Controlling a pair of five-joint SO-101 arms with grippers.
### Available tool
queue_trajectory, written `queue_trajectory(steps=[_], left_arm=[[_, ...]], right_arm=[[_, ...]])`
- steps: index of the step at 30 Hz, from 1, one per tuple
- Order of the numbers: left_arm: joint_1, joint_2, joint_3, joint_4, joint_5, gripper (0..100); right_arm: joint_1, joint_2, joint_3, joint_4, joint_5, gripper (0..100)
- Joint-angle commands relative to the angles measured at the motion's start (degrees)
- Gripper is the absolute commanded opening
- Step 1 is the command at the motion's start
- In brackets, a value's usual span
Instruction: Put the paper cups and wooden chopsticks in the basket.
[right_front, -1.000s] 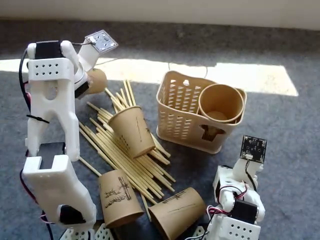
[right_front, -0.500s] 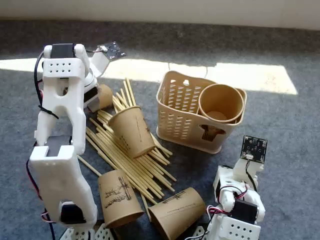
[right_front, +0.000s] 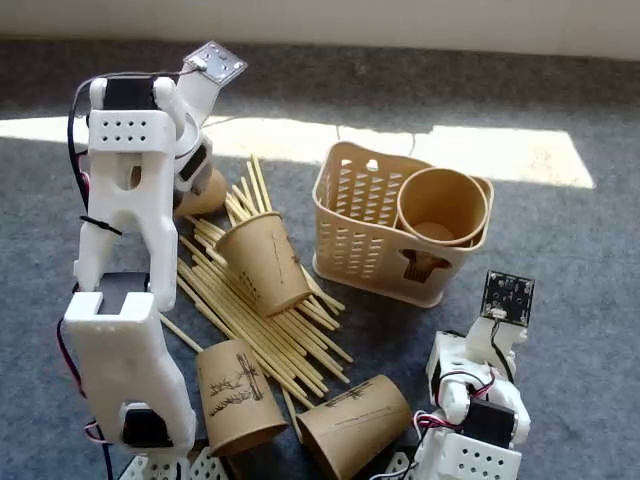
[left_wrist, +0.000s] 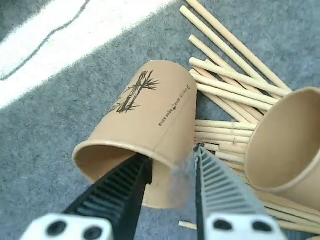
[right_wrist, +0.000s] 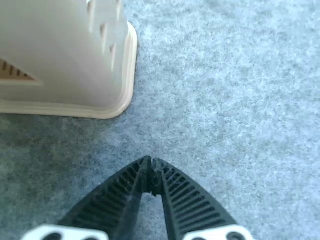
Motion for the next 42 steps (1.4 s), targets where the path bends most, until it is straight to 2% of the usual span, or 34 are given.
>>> queue_trajectory(steps=[1,6,10,13,25,36,42], left_arm=[[1.71,-1.19,1.45,-4.13,3.87,14],[1.98,-1.54,8.75,-10.55,7.65,13],[2.15,-1.98,9.45,-11.43,8.88,2],[2.15,-3.21,8.22,-11.25,8.88,1],[2.33,-19.3,8.13,-2.02,8.44,0],[9.54,-28.7,8.22,3.43,8.7,0],[10.86,-33.01,8.31,3.6,8.88,0]], right_arm=[[0.66,-0.4,6.2,-1.8,-0.26,1.9],[0.66,-0.4,6.2,-1.8,-0.26,1.9],[0.66,-0.4,6.2,-1.8,-0.26,1.9],[0.66,-0.4,6.2,-1.8,-0.26,1.9],[0.66,-0.4,6.2,-1.8,-0.26,1.9],[0.75,-0.4,6.2,-1.8,-0.26,1.9],[0.75,-0.4,6.2,-1.8,-0.26,1.9]])
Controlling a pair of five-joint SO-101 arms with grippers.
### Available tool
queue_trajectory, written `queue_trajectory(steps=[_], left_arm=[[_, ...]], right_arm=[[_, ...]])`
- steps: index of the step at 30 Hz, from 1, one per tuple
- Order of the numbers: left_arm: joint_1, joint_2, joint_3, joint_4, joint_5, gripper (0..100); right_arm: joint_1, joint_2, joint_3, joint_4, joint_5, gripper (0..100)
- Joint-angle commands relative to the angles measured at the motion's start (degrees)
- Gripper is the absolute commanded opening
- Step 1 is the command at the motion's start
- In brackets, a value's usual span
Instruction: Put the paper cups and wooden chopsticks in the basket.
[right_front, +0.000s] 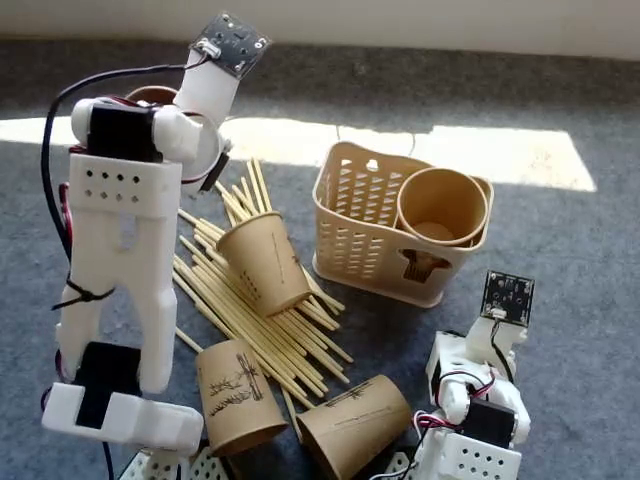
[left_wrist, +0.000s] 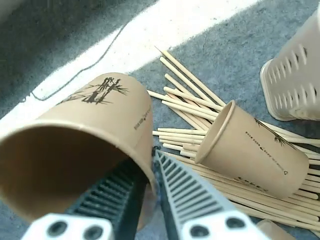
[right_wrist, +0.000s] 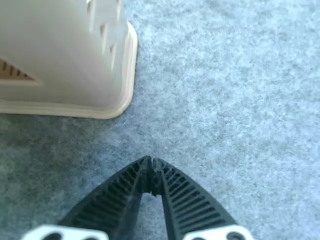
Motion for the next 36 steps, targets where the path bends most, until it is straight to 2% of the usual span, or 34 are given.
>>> queue_trajectory(steps=[1,15,23,31,36], left_arm=[[2.15,-4.62,-1.98,0.26,0.53,0],[18.07,-16.92,6.29,0.09,0.53,0],[28.0,-19.74,6.11,-0.53,0.53,0],[33.36,-19.65,6.64,-7.74,3.87,0],[39.52,-19.56,6.73,-10.64,4.57,0]], right_arm=[[0.75,-0.4,6.2,-1.8,-0.26,1.9],[0.75,-0.4,6.2,-1.8,-0.26,1.9],[0.75,-0.4,6.2,-1.8,-0.26,1.9],[0.75,-0.4,6.2,-1.8,-0.26,1.9],[0.75,-0.4,6.2,-1.8,-0.26,1.9]])
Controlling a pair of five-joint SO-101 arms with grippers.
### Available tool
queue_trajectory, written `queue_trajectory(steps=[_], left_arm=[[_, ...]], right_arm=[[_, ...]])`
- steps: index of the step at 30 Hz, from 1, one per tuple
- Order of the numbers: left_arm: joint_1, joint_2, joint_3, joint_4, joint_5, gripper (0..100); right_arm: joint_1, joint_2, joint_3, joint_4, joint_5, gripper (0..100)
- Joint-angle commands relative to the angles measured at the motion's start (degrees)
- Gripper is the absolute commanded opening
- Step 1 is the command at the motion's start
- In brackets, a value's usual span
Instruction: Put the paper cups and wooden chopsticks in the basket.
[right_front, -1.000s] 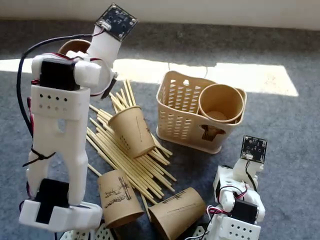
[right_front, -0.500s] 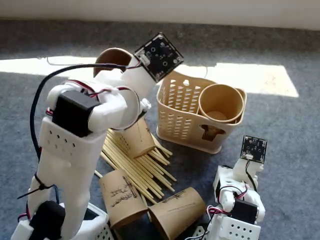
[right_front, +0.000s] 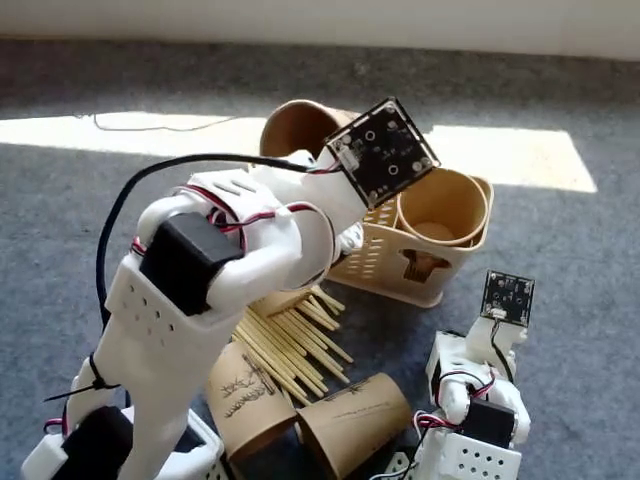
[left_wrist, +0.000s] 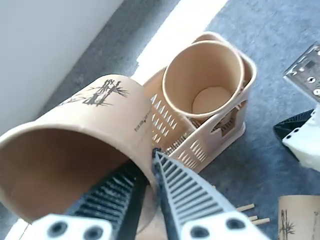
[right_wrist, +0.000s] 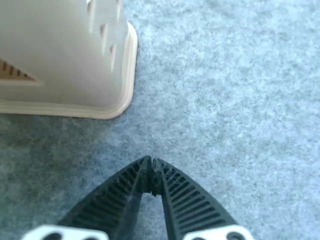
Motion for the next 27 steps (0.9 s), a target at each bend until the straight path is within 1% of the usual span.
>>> queue_trajectory(steps=[1,7,11,19,24,27], left_arm=[[5.32,-1.63,0.4,-3.08,0.53,0],[9.1,-1.63,11.03,-12.31,0.62,0],[11.03,-1.63,16.48,-15.74,0.62,0],[12.18,-1.63,19.12,-16.7,0.18,1],[12.09,-1.63,18.77,-16.7,0.44,14],[12.0,-1.71,18.51,-17.49,0.44,15]], right_arm=[[0.75,-0.4,6.2,-1.8,-0.26,1.9],[0.75,-0.4,6.2,-1.8,-0.26,1.9],[0.75,-0.4,6.2,-1.8,-0.26,1.9],[0.75,-0.4,6.2,-1.8,-0.26,1.9],[0.75,-0.4,6.2,-1.8,-0.26,1.9],[0.75,-0.4,6.2,-1.8,-0.26,1.9]])
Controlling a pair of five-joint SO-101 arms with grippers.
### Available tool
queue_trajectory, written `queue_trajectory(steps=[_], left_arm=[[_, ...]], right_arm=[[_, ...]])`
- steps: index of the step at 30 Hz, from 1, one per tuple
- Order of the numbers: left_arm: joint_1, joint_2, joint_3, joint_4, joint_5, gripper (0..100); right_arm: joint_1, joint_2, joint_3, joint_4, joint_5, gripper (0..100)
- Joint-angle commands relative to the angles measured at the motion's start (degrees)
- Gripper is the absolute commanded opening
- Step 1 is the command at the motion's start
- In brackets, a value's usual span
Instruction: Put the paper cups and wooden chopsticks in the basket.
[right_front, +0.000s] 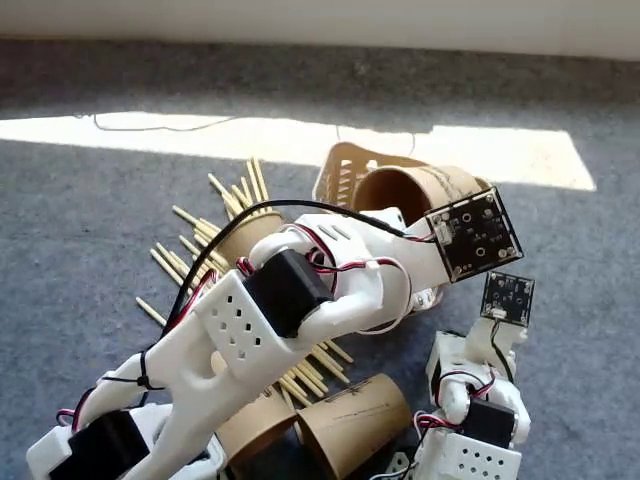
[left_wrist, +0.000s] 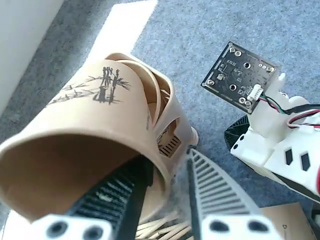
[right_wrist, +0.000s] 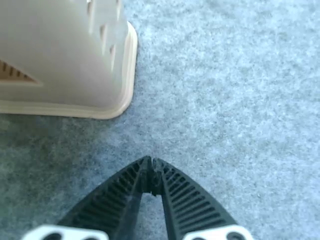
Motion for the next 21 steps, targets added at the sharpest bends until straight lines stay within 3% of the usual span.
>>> queue_trajectory(steps=[1,9,21], left_arm=[[0.22,-1.8,-0.84,-2.55,0.35,15],[-4.88,-1.63,-0.4,-12.57,0.26,16],[-5.05,-2.07,-0.22,-14.59,0.53,15]], right_arm=[[0.75,-0.4,6.2,-1.8,-0.26,1.9],[0.75,-0.4,6.2,-1.8,-0.26,1.9],[0.75,-0.4,6.2,-1.8,-0.26,1.9]])
